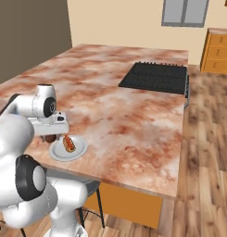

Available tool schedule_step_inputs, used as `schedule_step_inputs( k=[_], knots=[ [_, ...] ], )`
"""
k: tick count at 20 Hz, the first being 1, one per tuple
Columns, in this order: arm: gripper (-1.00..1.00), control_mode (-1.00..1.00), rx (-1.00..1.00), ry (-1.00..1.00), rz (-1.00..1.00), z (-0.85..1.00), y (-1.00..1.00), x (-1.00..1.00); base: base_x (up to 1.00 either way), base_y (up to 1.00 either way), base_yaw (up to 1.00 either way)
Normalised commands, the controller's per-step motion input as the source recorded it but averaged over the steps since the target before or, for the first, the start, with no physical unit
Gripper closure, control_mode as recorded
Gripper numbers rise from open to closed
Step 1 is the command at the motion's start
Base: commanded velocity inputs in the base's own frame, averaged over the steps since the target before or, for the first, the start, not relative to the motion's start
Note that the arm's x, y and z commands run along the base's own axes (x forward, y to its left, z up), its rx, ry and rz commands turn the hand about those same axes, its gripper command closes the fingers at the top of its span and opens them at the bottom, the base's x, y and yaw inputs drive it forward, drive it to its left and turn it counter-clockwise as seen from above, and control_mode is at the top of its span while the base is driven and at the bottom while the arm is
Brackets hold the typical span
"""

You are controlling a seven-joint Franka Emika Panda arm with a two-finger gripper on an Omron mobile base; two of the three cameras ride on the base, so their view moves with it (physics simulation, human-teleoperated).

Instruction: Pick up the pear and mango from the fridge and place one fruit on each plate on the dining counter.

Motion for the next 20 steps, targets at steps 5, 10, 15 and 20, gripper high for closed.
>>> schedule_step_inputs(
  k=[5,10,15,20],
  knots=[
    [1.0,-1.0,-0.03,-0.16,0.0,-0.74,0.21,0.26,0.0,0.0,0.0],
    [1.0,-1.0,-0.01,-0.24,0.0,-0.7,0.22,0.19,0.0,0.0,0.0],
    [1.0,-1.0,0.0,-0.08,0.0,-0.17,0.02,0.04,0.0,0.0,0.0],
    [1.0,-1.0,0.0,0.04,0.0,-0.03,-0.02,0.48,0.0,0.0,0.0]
  ],
)
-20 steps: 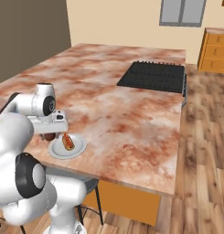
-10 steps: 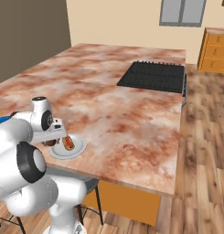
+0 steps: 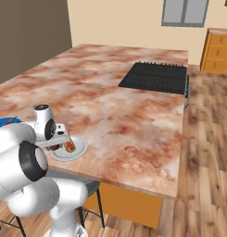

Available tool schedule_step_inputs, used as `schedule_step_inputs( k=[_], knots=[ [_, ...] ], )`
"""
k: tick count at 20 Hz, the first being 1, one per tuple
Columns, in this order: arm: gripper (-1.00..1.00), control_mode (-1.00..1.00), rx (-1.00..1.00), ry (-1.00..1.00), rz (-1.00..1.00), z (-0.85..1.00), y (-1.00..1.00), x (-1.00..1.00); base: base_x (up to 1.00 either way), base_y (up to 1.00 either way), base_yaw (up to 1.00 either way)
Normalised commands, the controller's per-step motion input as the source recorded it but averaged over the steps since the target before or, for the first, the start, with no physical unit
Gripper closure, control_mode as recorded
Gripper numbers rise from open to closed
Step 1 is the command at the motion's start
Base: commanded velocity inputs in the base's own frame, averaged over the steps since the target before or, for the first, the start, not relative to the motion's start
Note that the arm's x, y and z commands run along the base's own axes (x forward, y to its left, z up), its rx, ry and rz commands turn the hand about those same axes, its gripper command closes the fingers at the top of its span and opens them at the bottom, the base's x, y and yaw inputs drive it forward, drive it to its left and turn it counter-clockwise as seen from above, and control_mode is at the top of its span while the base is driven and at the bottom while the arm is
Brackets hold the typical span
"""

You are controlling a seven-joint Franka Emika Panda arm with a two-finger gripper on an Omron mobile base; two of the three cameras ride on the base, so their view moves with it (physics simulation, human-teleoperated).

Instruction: Pick up the pear and mango from the fridge and place one fruit on each plate on the dining counter.

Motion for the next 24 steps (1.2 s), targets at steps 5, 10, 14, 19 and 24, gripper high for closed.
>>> schedule_step_inputs(
  k=[5,10,14,19,24],
  knots=[
    [1.0,-1.0,0.0,0.0,0.0,-0.21,0.0,0.38,0.0,0.0,0.0],
    [1.0,-1.0,0.0,0.0,0.0,-0.3,0.0,0.03,0.0,0.0,0.0],
    [1.0,-1.0,0.0,0.01,0.0,-0.21,0.0,0.0,0.0,0.0,0.0],
    [1.0,-1.0,0.0,0.0,0.0,-0.04,0.0,0.0,0.0,0.0,0.0],
    [-1.0,-1.0,0.0,0.0,0.0,0.0,0.0,0.0,0.0,0.0,0.0]
  ],
)
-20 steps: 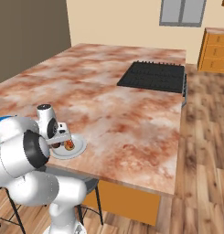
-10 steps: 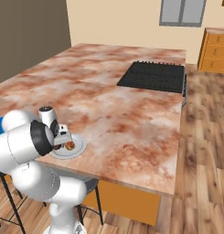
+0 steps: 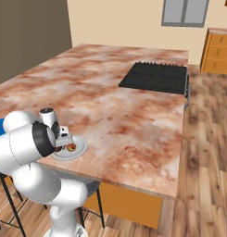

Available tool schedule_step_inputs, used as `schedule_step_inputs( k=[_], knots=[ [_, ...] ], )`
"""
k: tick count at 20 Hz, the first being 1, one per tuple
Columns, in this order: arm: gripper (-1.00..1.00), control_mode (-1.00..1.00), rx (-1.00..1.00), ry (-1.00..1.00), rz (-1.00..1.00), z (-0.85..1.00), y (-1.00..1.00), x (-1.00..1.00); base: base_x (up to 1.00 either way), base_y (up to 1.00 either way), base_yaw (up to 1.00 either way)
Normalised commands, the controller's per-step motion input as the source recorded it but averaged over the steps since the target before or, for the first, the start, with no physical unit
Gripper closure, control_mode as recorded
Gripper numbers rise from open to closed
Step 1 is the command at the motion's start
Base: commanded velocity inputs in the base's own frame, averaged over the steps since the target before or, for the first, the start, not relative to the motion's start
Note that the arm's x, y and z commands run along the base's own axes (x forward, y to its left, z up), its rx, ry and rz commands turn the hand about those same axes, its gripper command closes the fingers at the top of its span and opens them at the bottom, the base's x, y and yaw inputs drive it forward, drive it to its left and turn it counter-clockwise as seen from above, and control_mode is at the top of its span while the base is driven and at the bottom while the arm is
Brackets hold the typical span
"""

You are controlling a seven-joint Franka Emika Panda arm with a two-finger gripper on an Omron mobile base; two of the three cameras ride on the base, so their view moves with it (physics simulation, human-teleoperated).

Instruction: Pick up the pear and mango from the fridge and place one fruit on each plate on the dining counter.

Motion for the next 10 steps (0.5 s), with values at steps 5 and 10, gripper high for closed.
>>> schedule_step_inputs(
  k=[5,10],
  knots=[
    [-1.0,-1.0,0.0,0.0,0.0,0.02,0.0,0.0,0.0,0.0,0.0],
    [-1.0,-1.0,0.0,0.02,0.0,0.33,-0.14,0.0,0.0,0.0,0.0]
  ],
)
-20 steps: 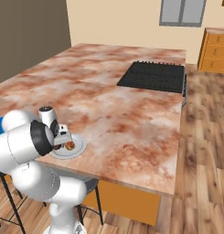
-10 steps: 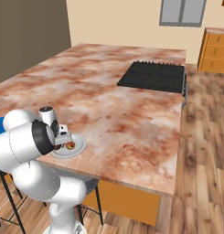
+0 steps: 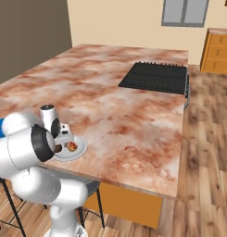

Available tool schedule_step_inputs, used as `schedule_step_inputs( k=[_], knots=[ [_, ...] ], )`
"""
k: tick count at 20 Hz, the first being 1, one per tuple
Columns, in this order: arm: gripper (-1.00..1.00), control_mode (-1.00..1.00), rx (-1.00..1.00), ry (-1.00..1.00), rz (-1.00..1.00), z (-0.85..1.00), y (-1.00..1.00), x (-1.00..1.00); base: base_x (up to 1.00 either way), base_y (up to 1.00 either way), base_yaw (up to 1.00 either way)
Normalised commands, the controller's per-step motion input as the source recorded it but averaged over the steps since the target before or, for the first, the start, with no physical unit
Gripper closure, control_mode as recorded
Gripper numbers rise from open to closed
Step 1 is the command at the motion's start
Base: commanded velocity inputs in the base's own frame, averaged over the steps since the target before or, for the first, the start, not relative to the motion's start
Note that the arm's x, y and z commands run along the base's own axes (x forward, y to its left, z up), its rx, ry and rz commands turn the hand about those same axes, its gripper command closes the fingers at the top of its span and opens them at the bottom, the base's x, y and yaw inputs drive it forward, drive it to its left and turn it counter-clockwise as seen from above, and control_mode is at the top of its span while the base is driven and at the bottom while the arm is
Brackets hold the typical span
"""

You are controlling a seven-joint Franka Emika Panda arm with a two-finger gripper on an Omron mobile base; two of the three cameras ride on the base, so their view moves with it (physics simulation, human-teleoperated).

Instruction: Pick up the pear and mango from the fridge and place one fruit on each plate on the dining counter.

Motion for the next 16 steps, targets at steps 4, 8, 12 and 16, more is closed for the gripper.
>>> schedule_step_inputs(
  k=[4,8,12,16],
  knots=[
    [-1.0,-1.0,0.0,0.0,0.0,0.6,-0.15,-0.09,0.0,0.0,0.0],
    [-1.0,-1.0,0.0,0.01,0.0,0.68,-0.07,-0.51,0.0,0.0,0.0],
    [-1.0,-1.0,0.0,0.01,0.0,0.7,-0.03,-0.83,0.0,0.0,0.0],
    [-1.0,-1.0,0.0,0.0,-0.06,0.54,-0.15,-1.0,0.0,0.0,0.0]
  ],
)
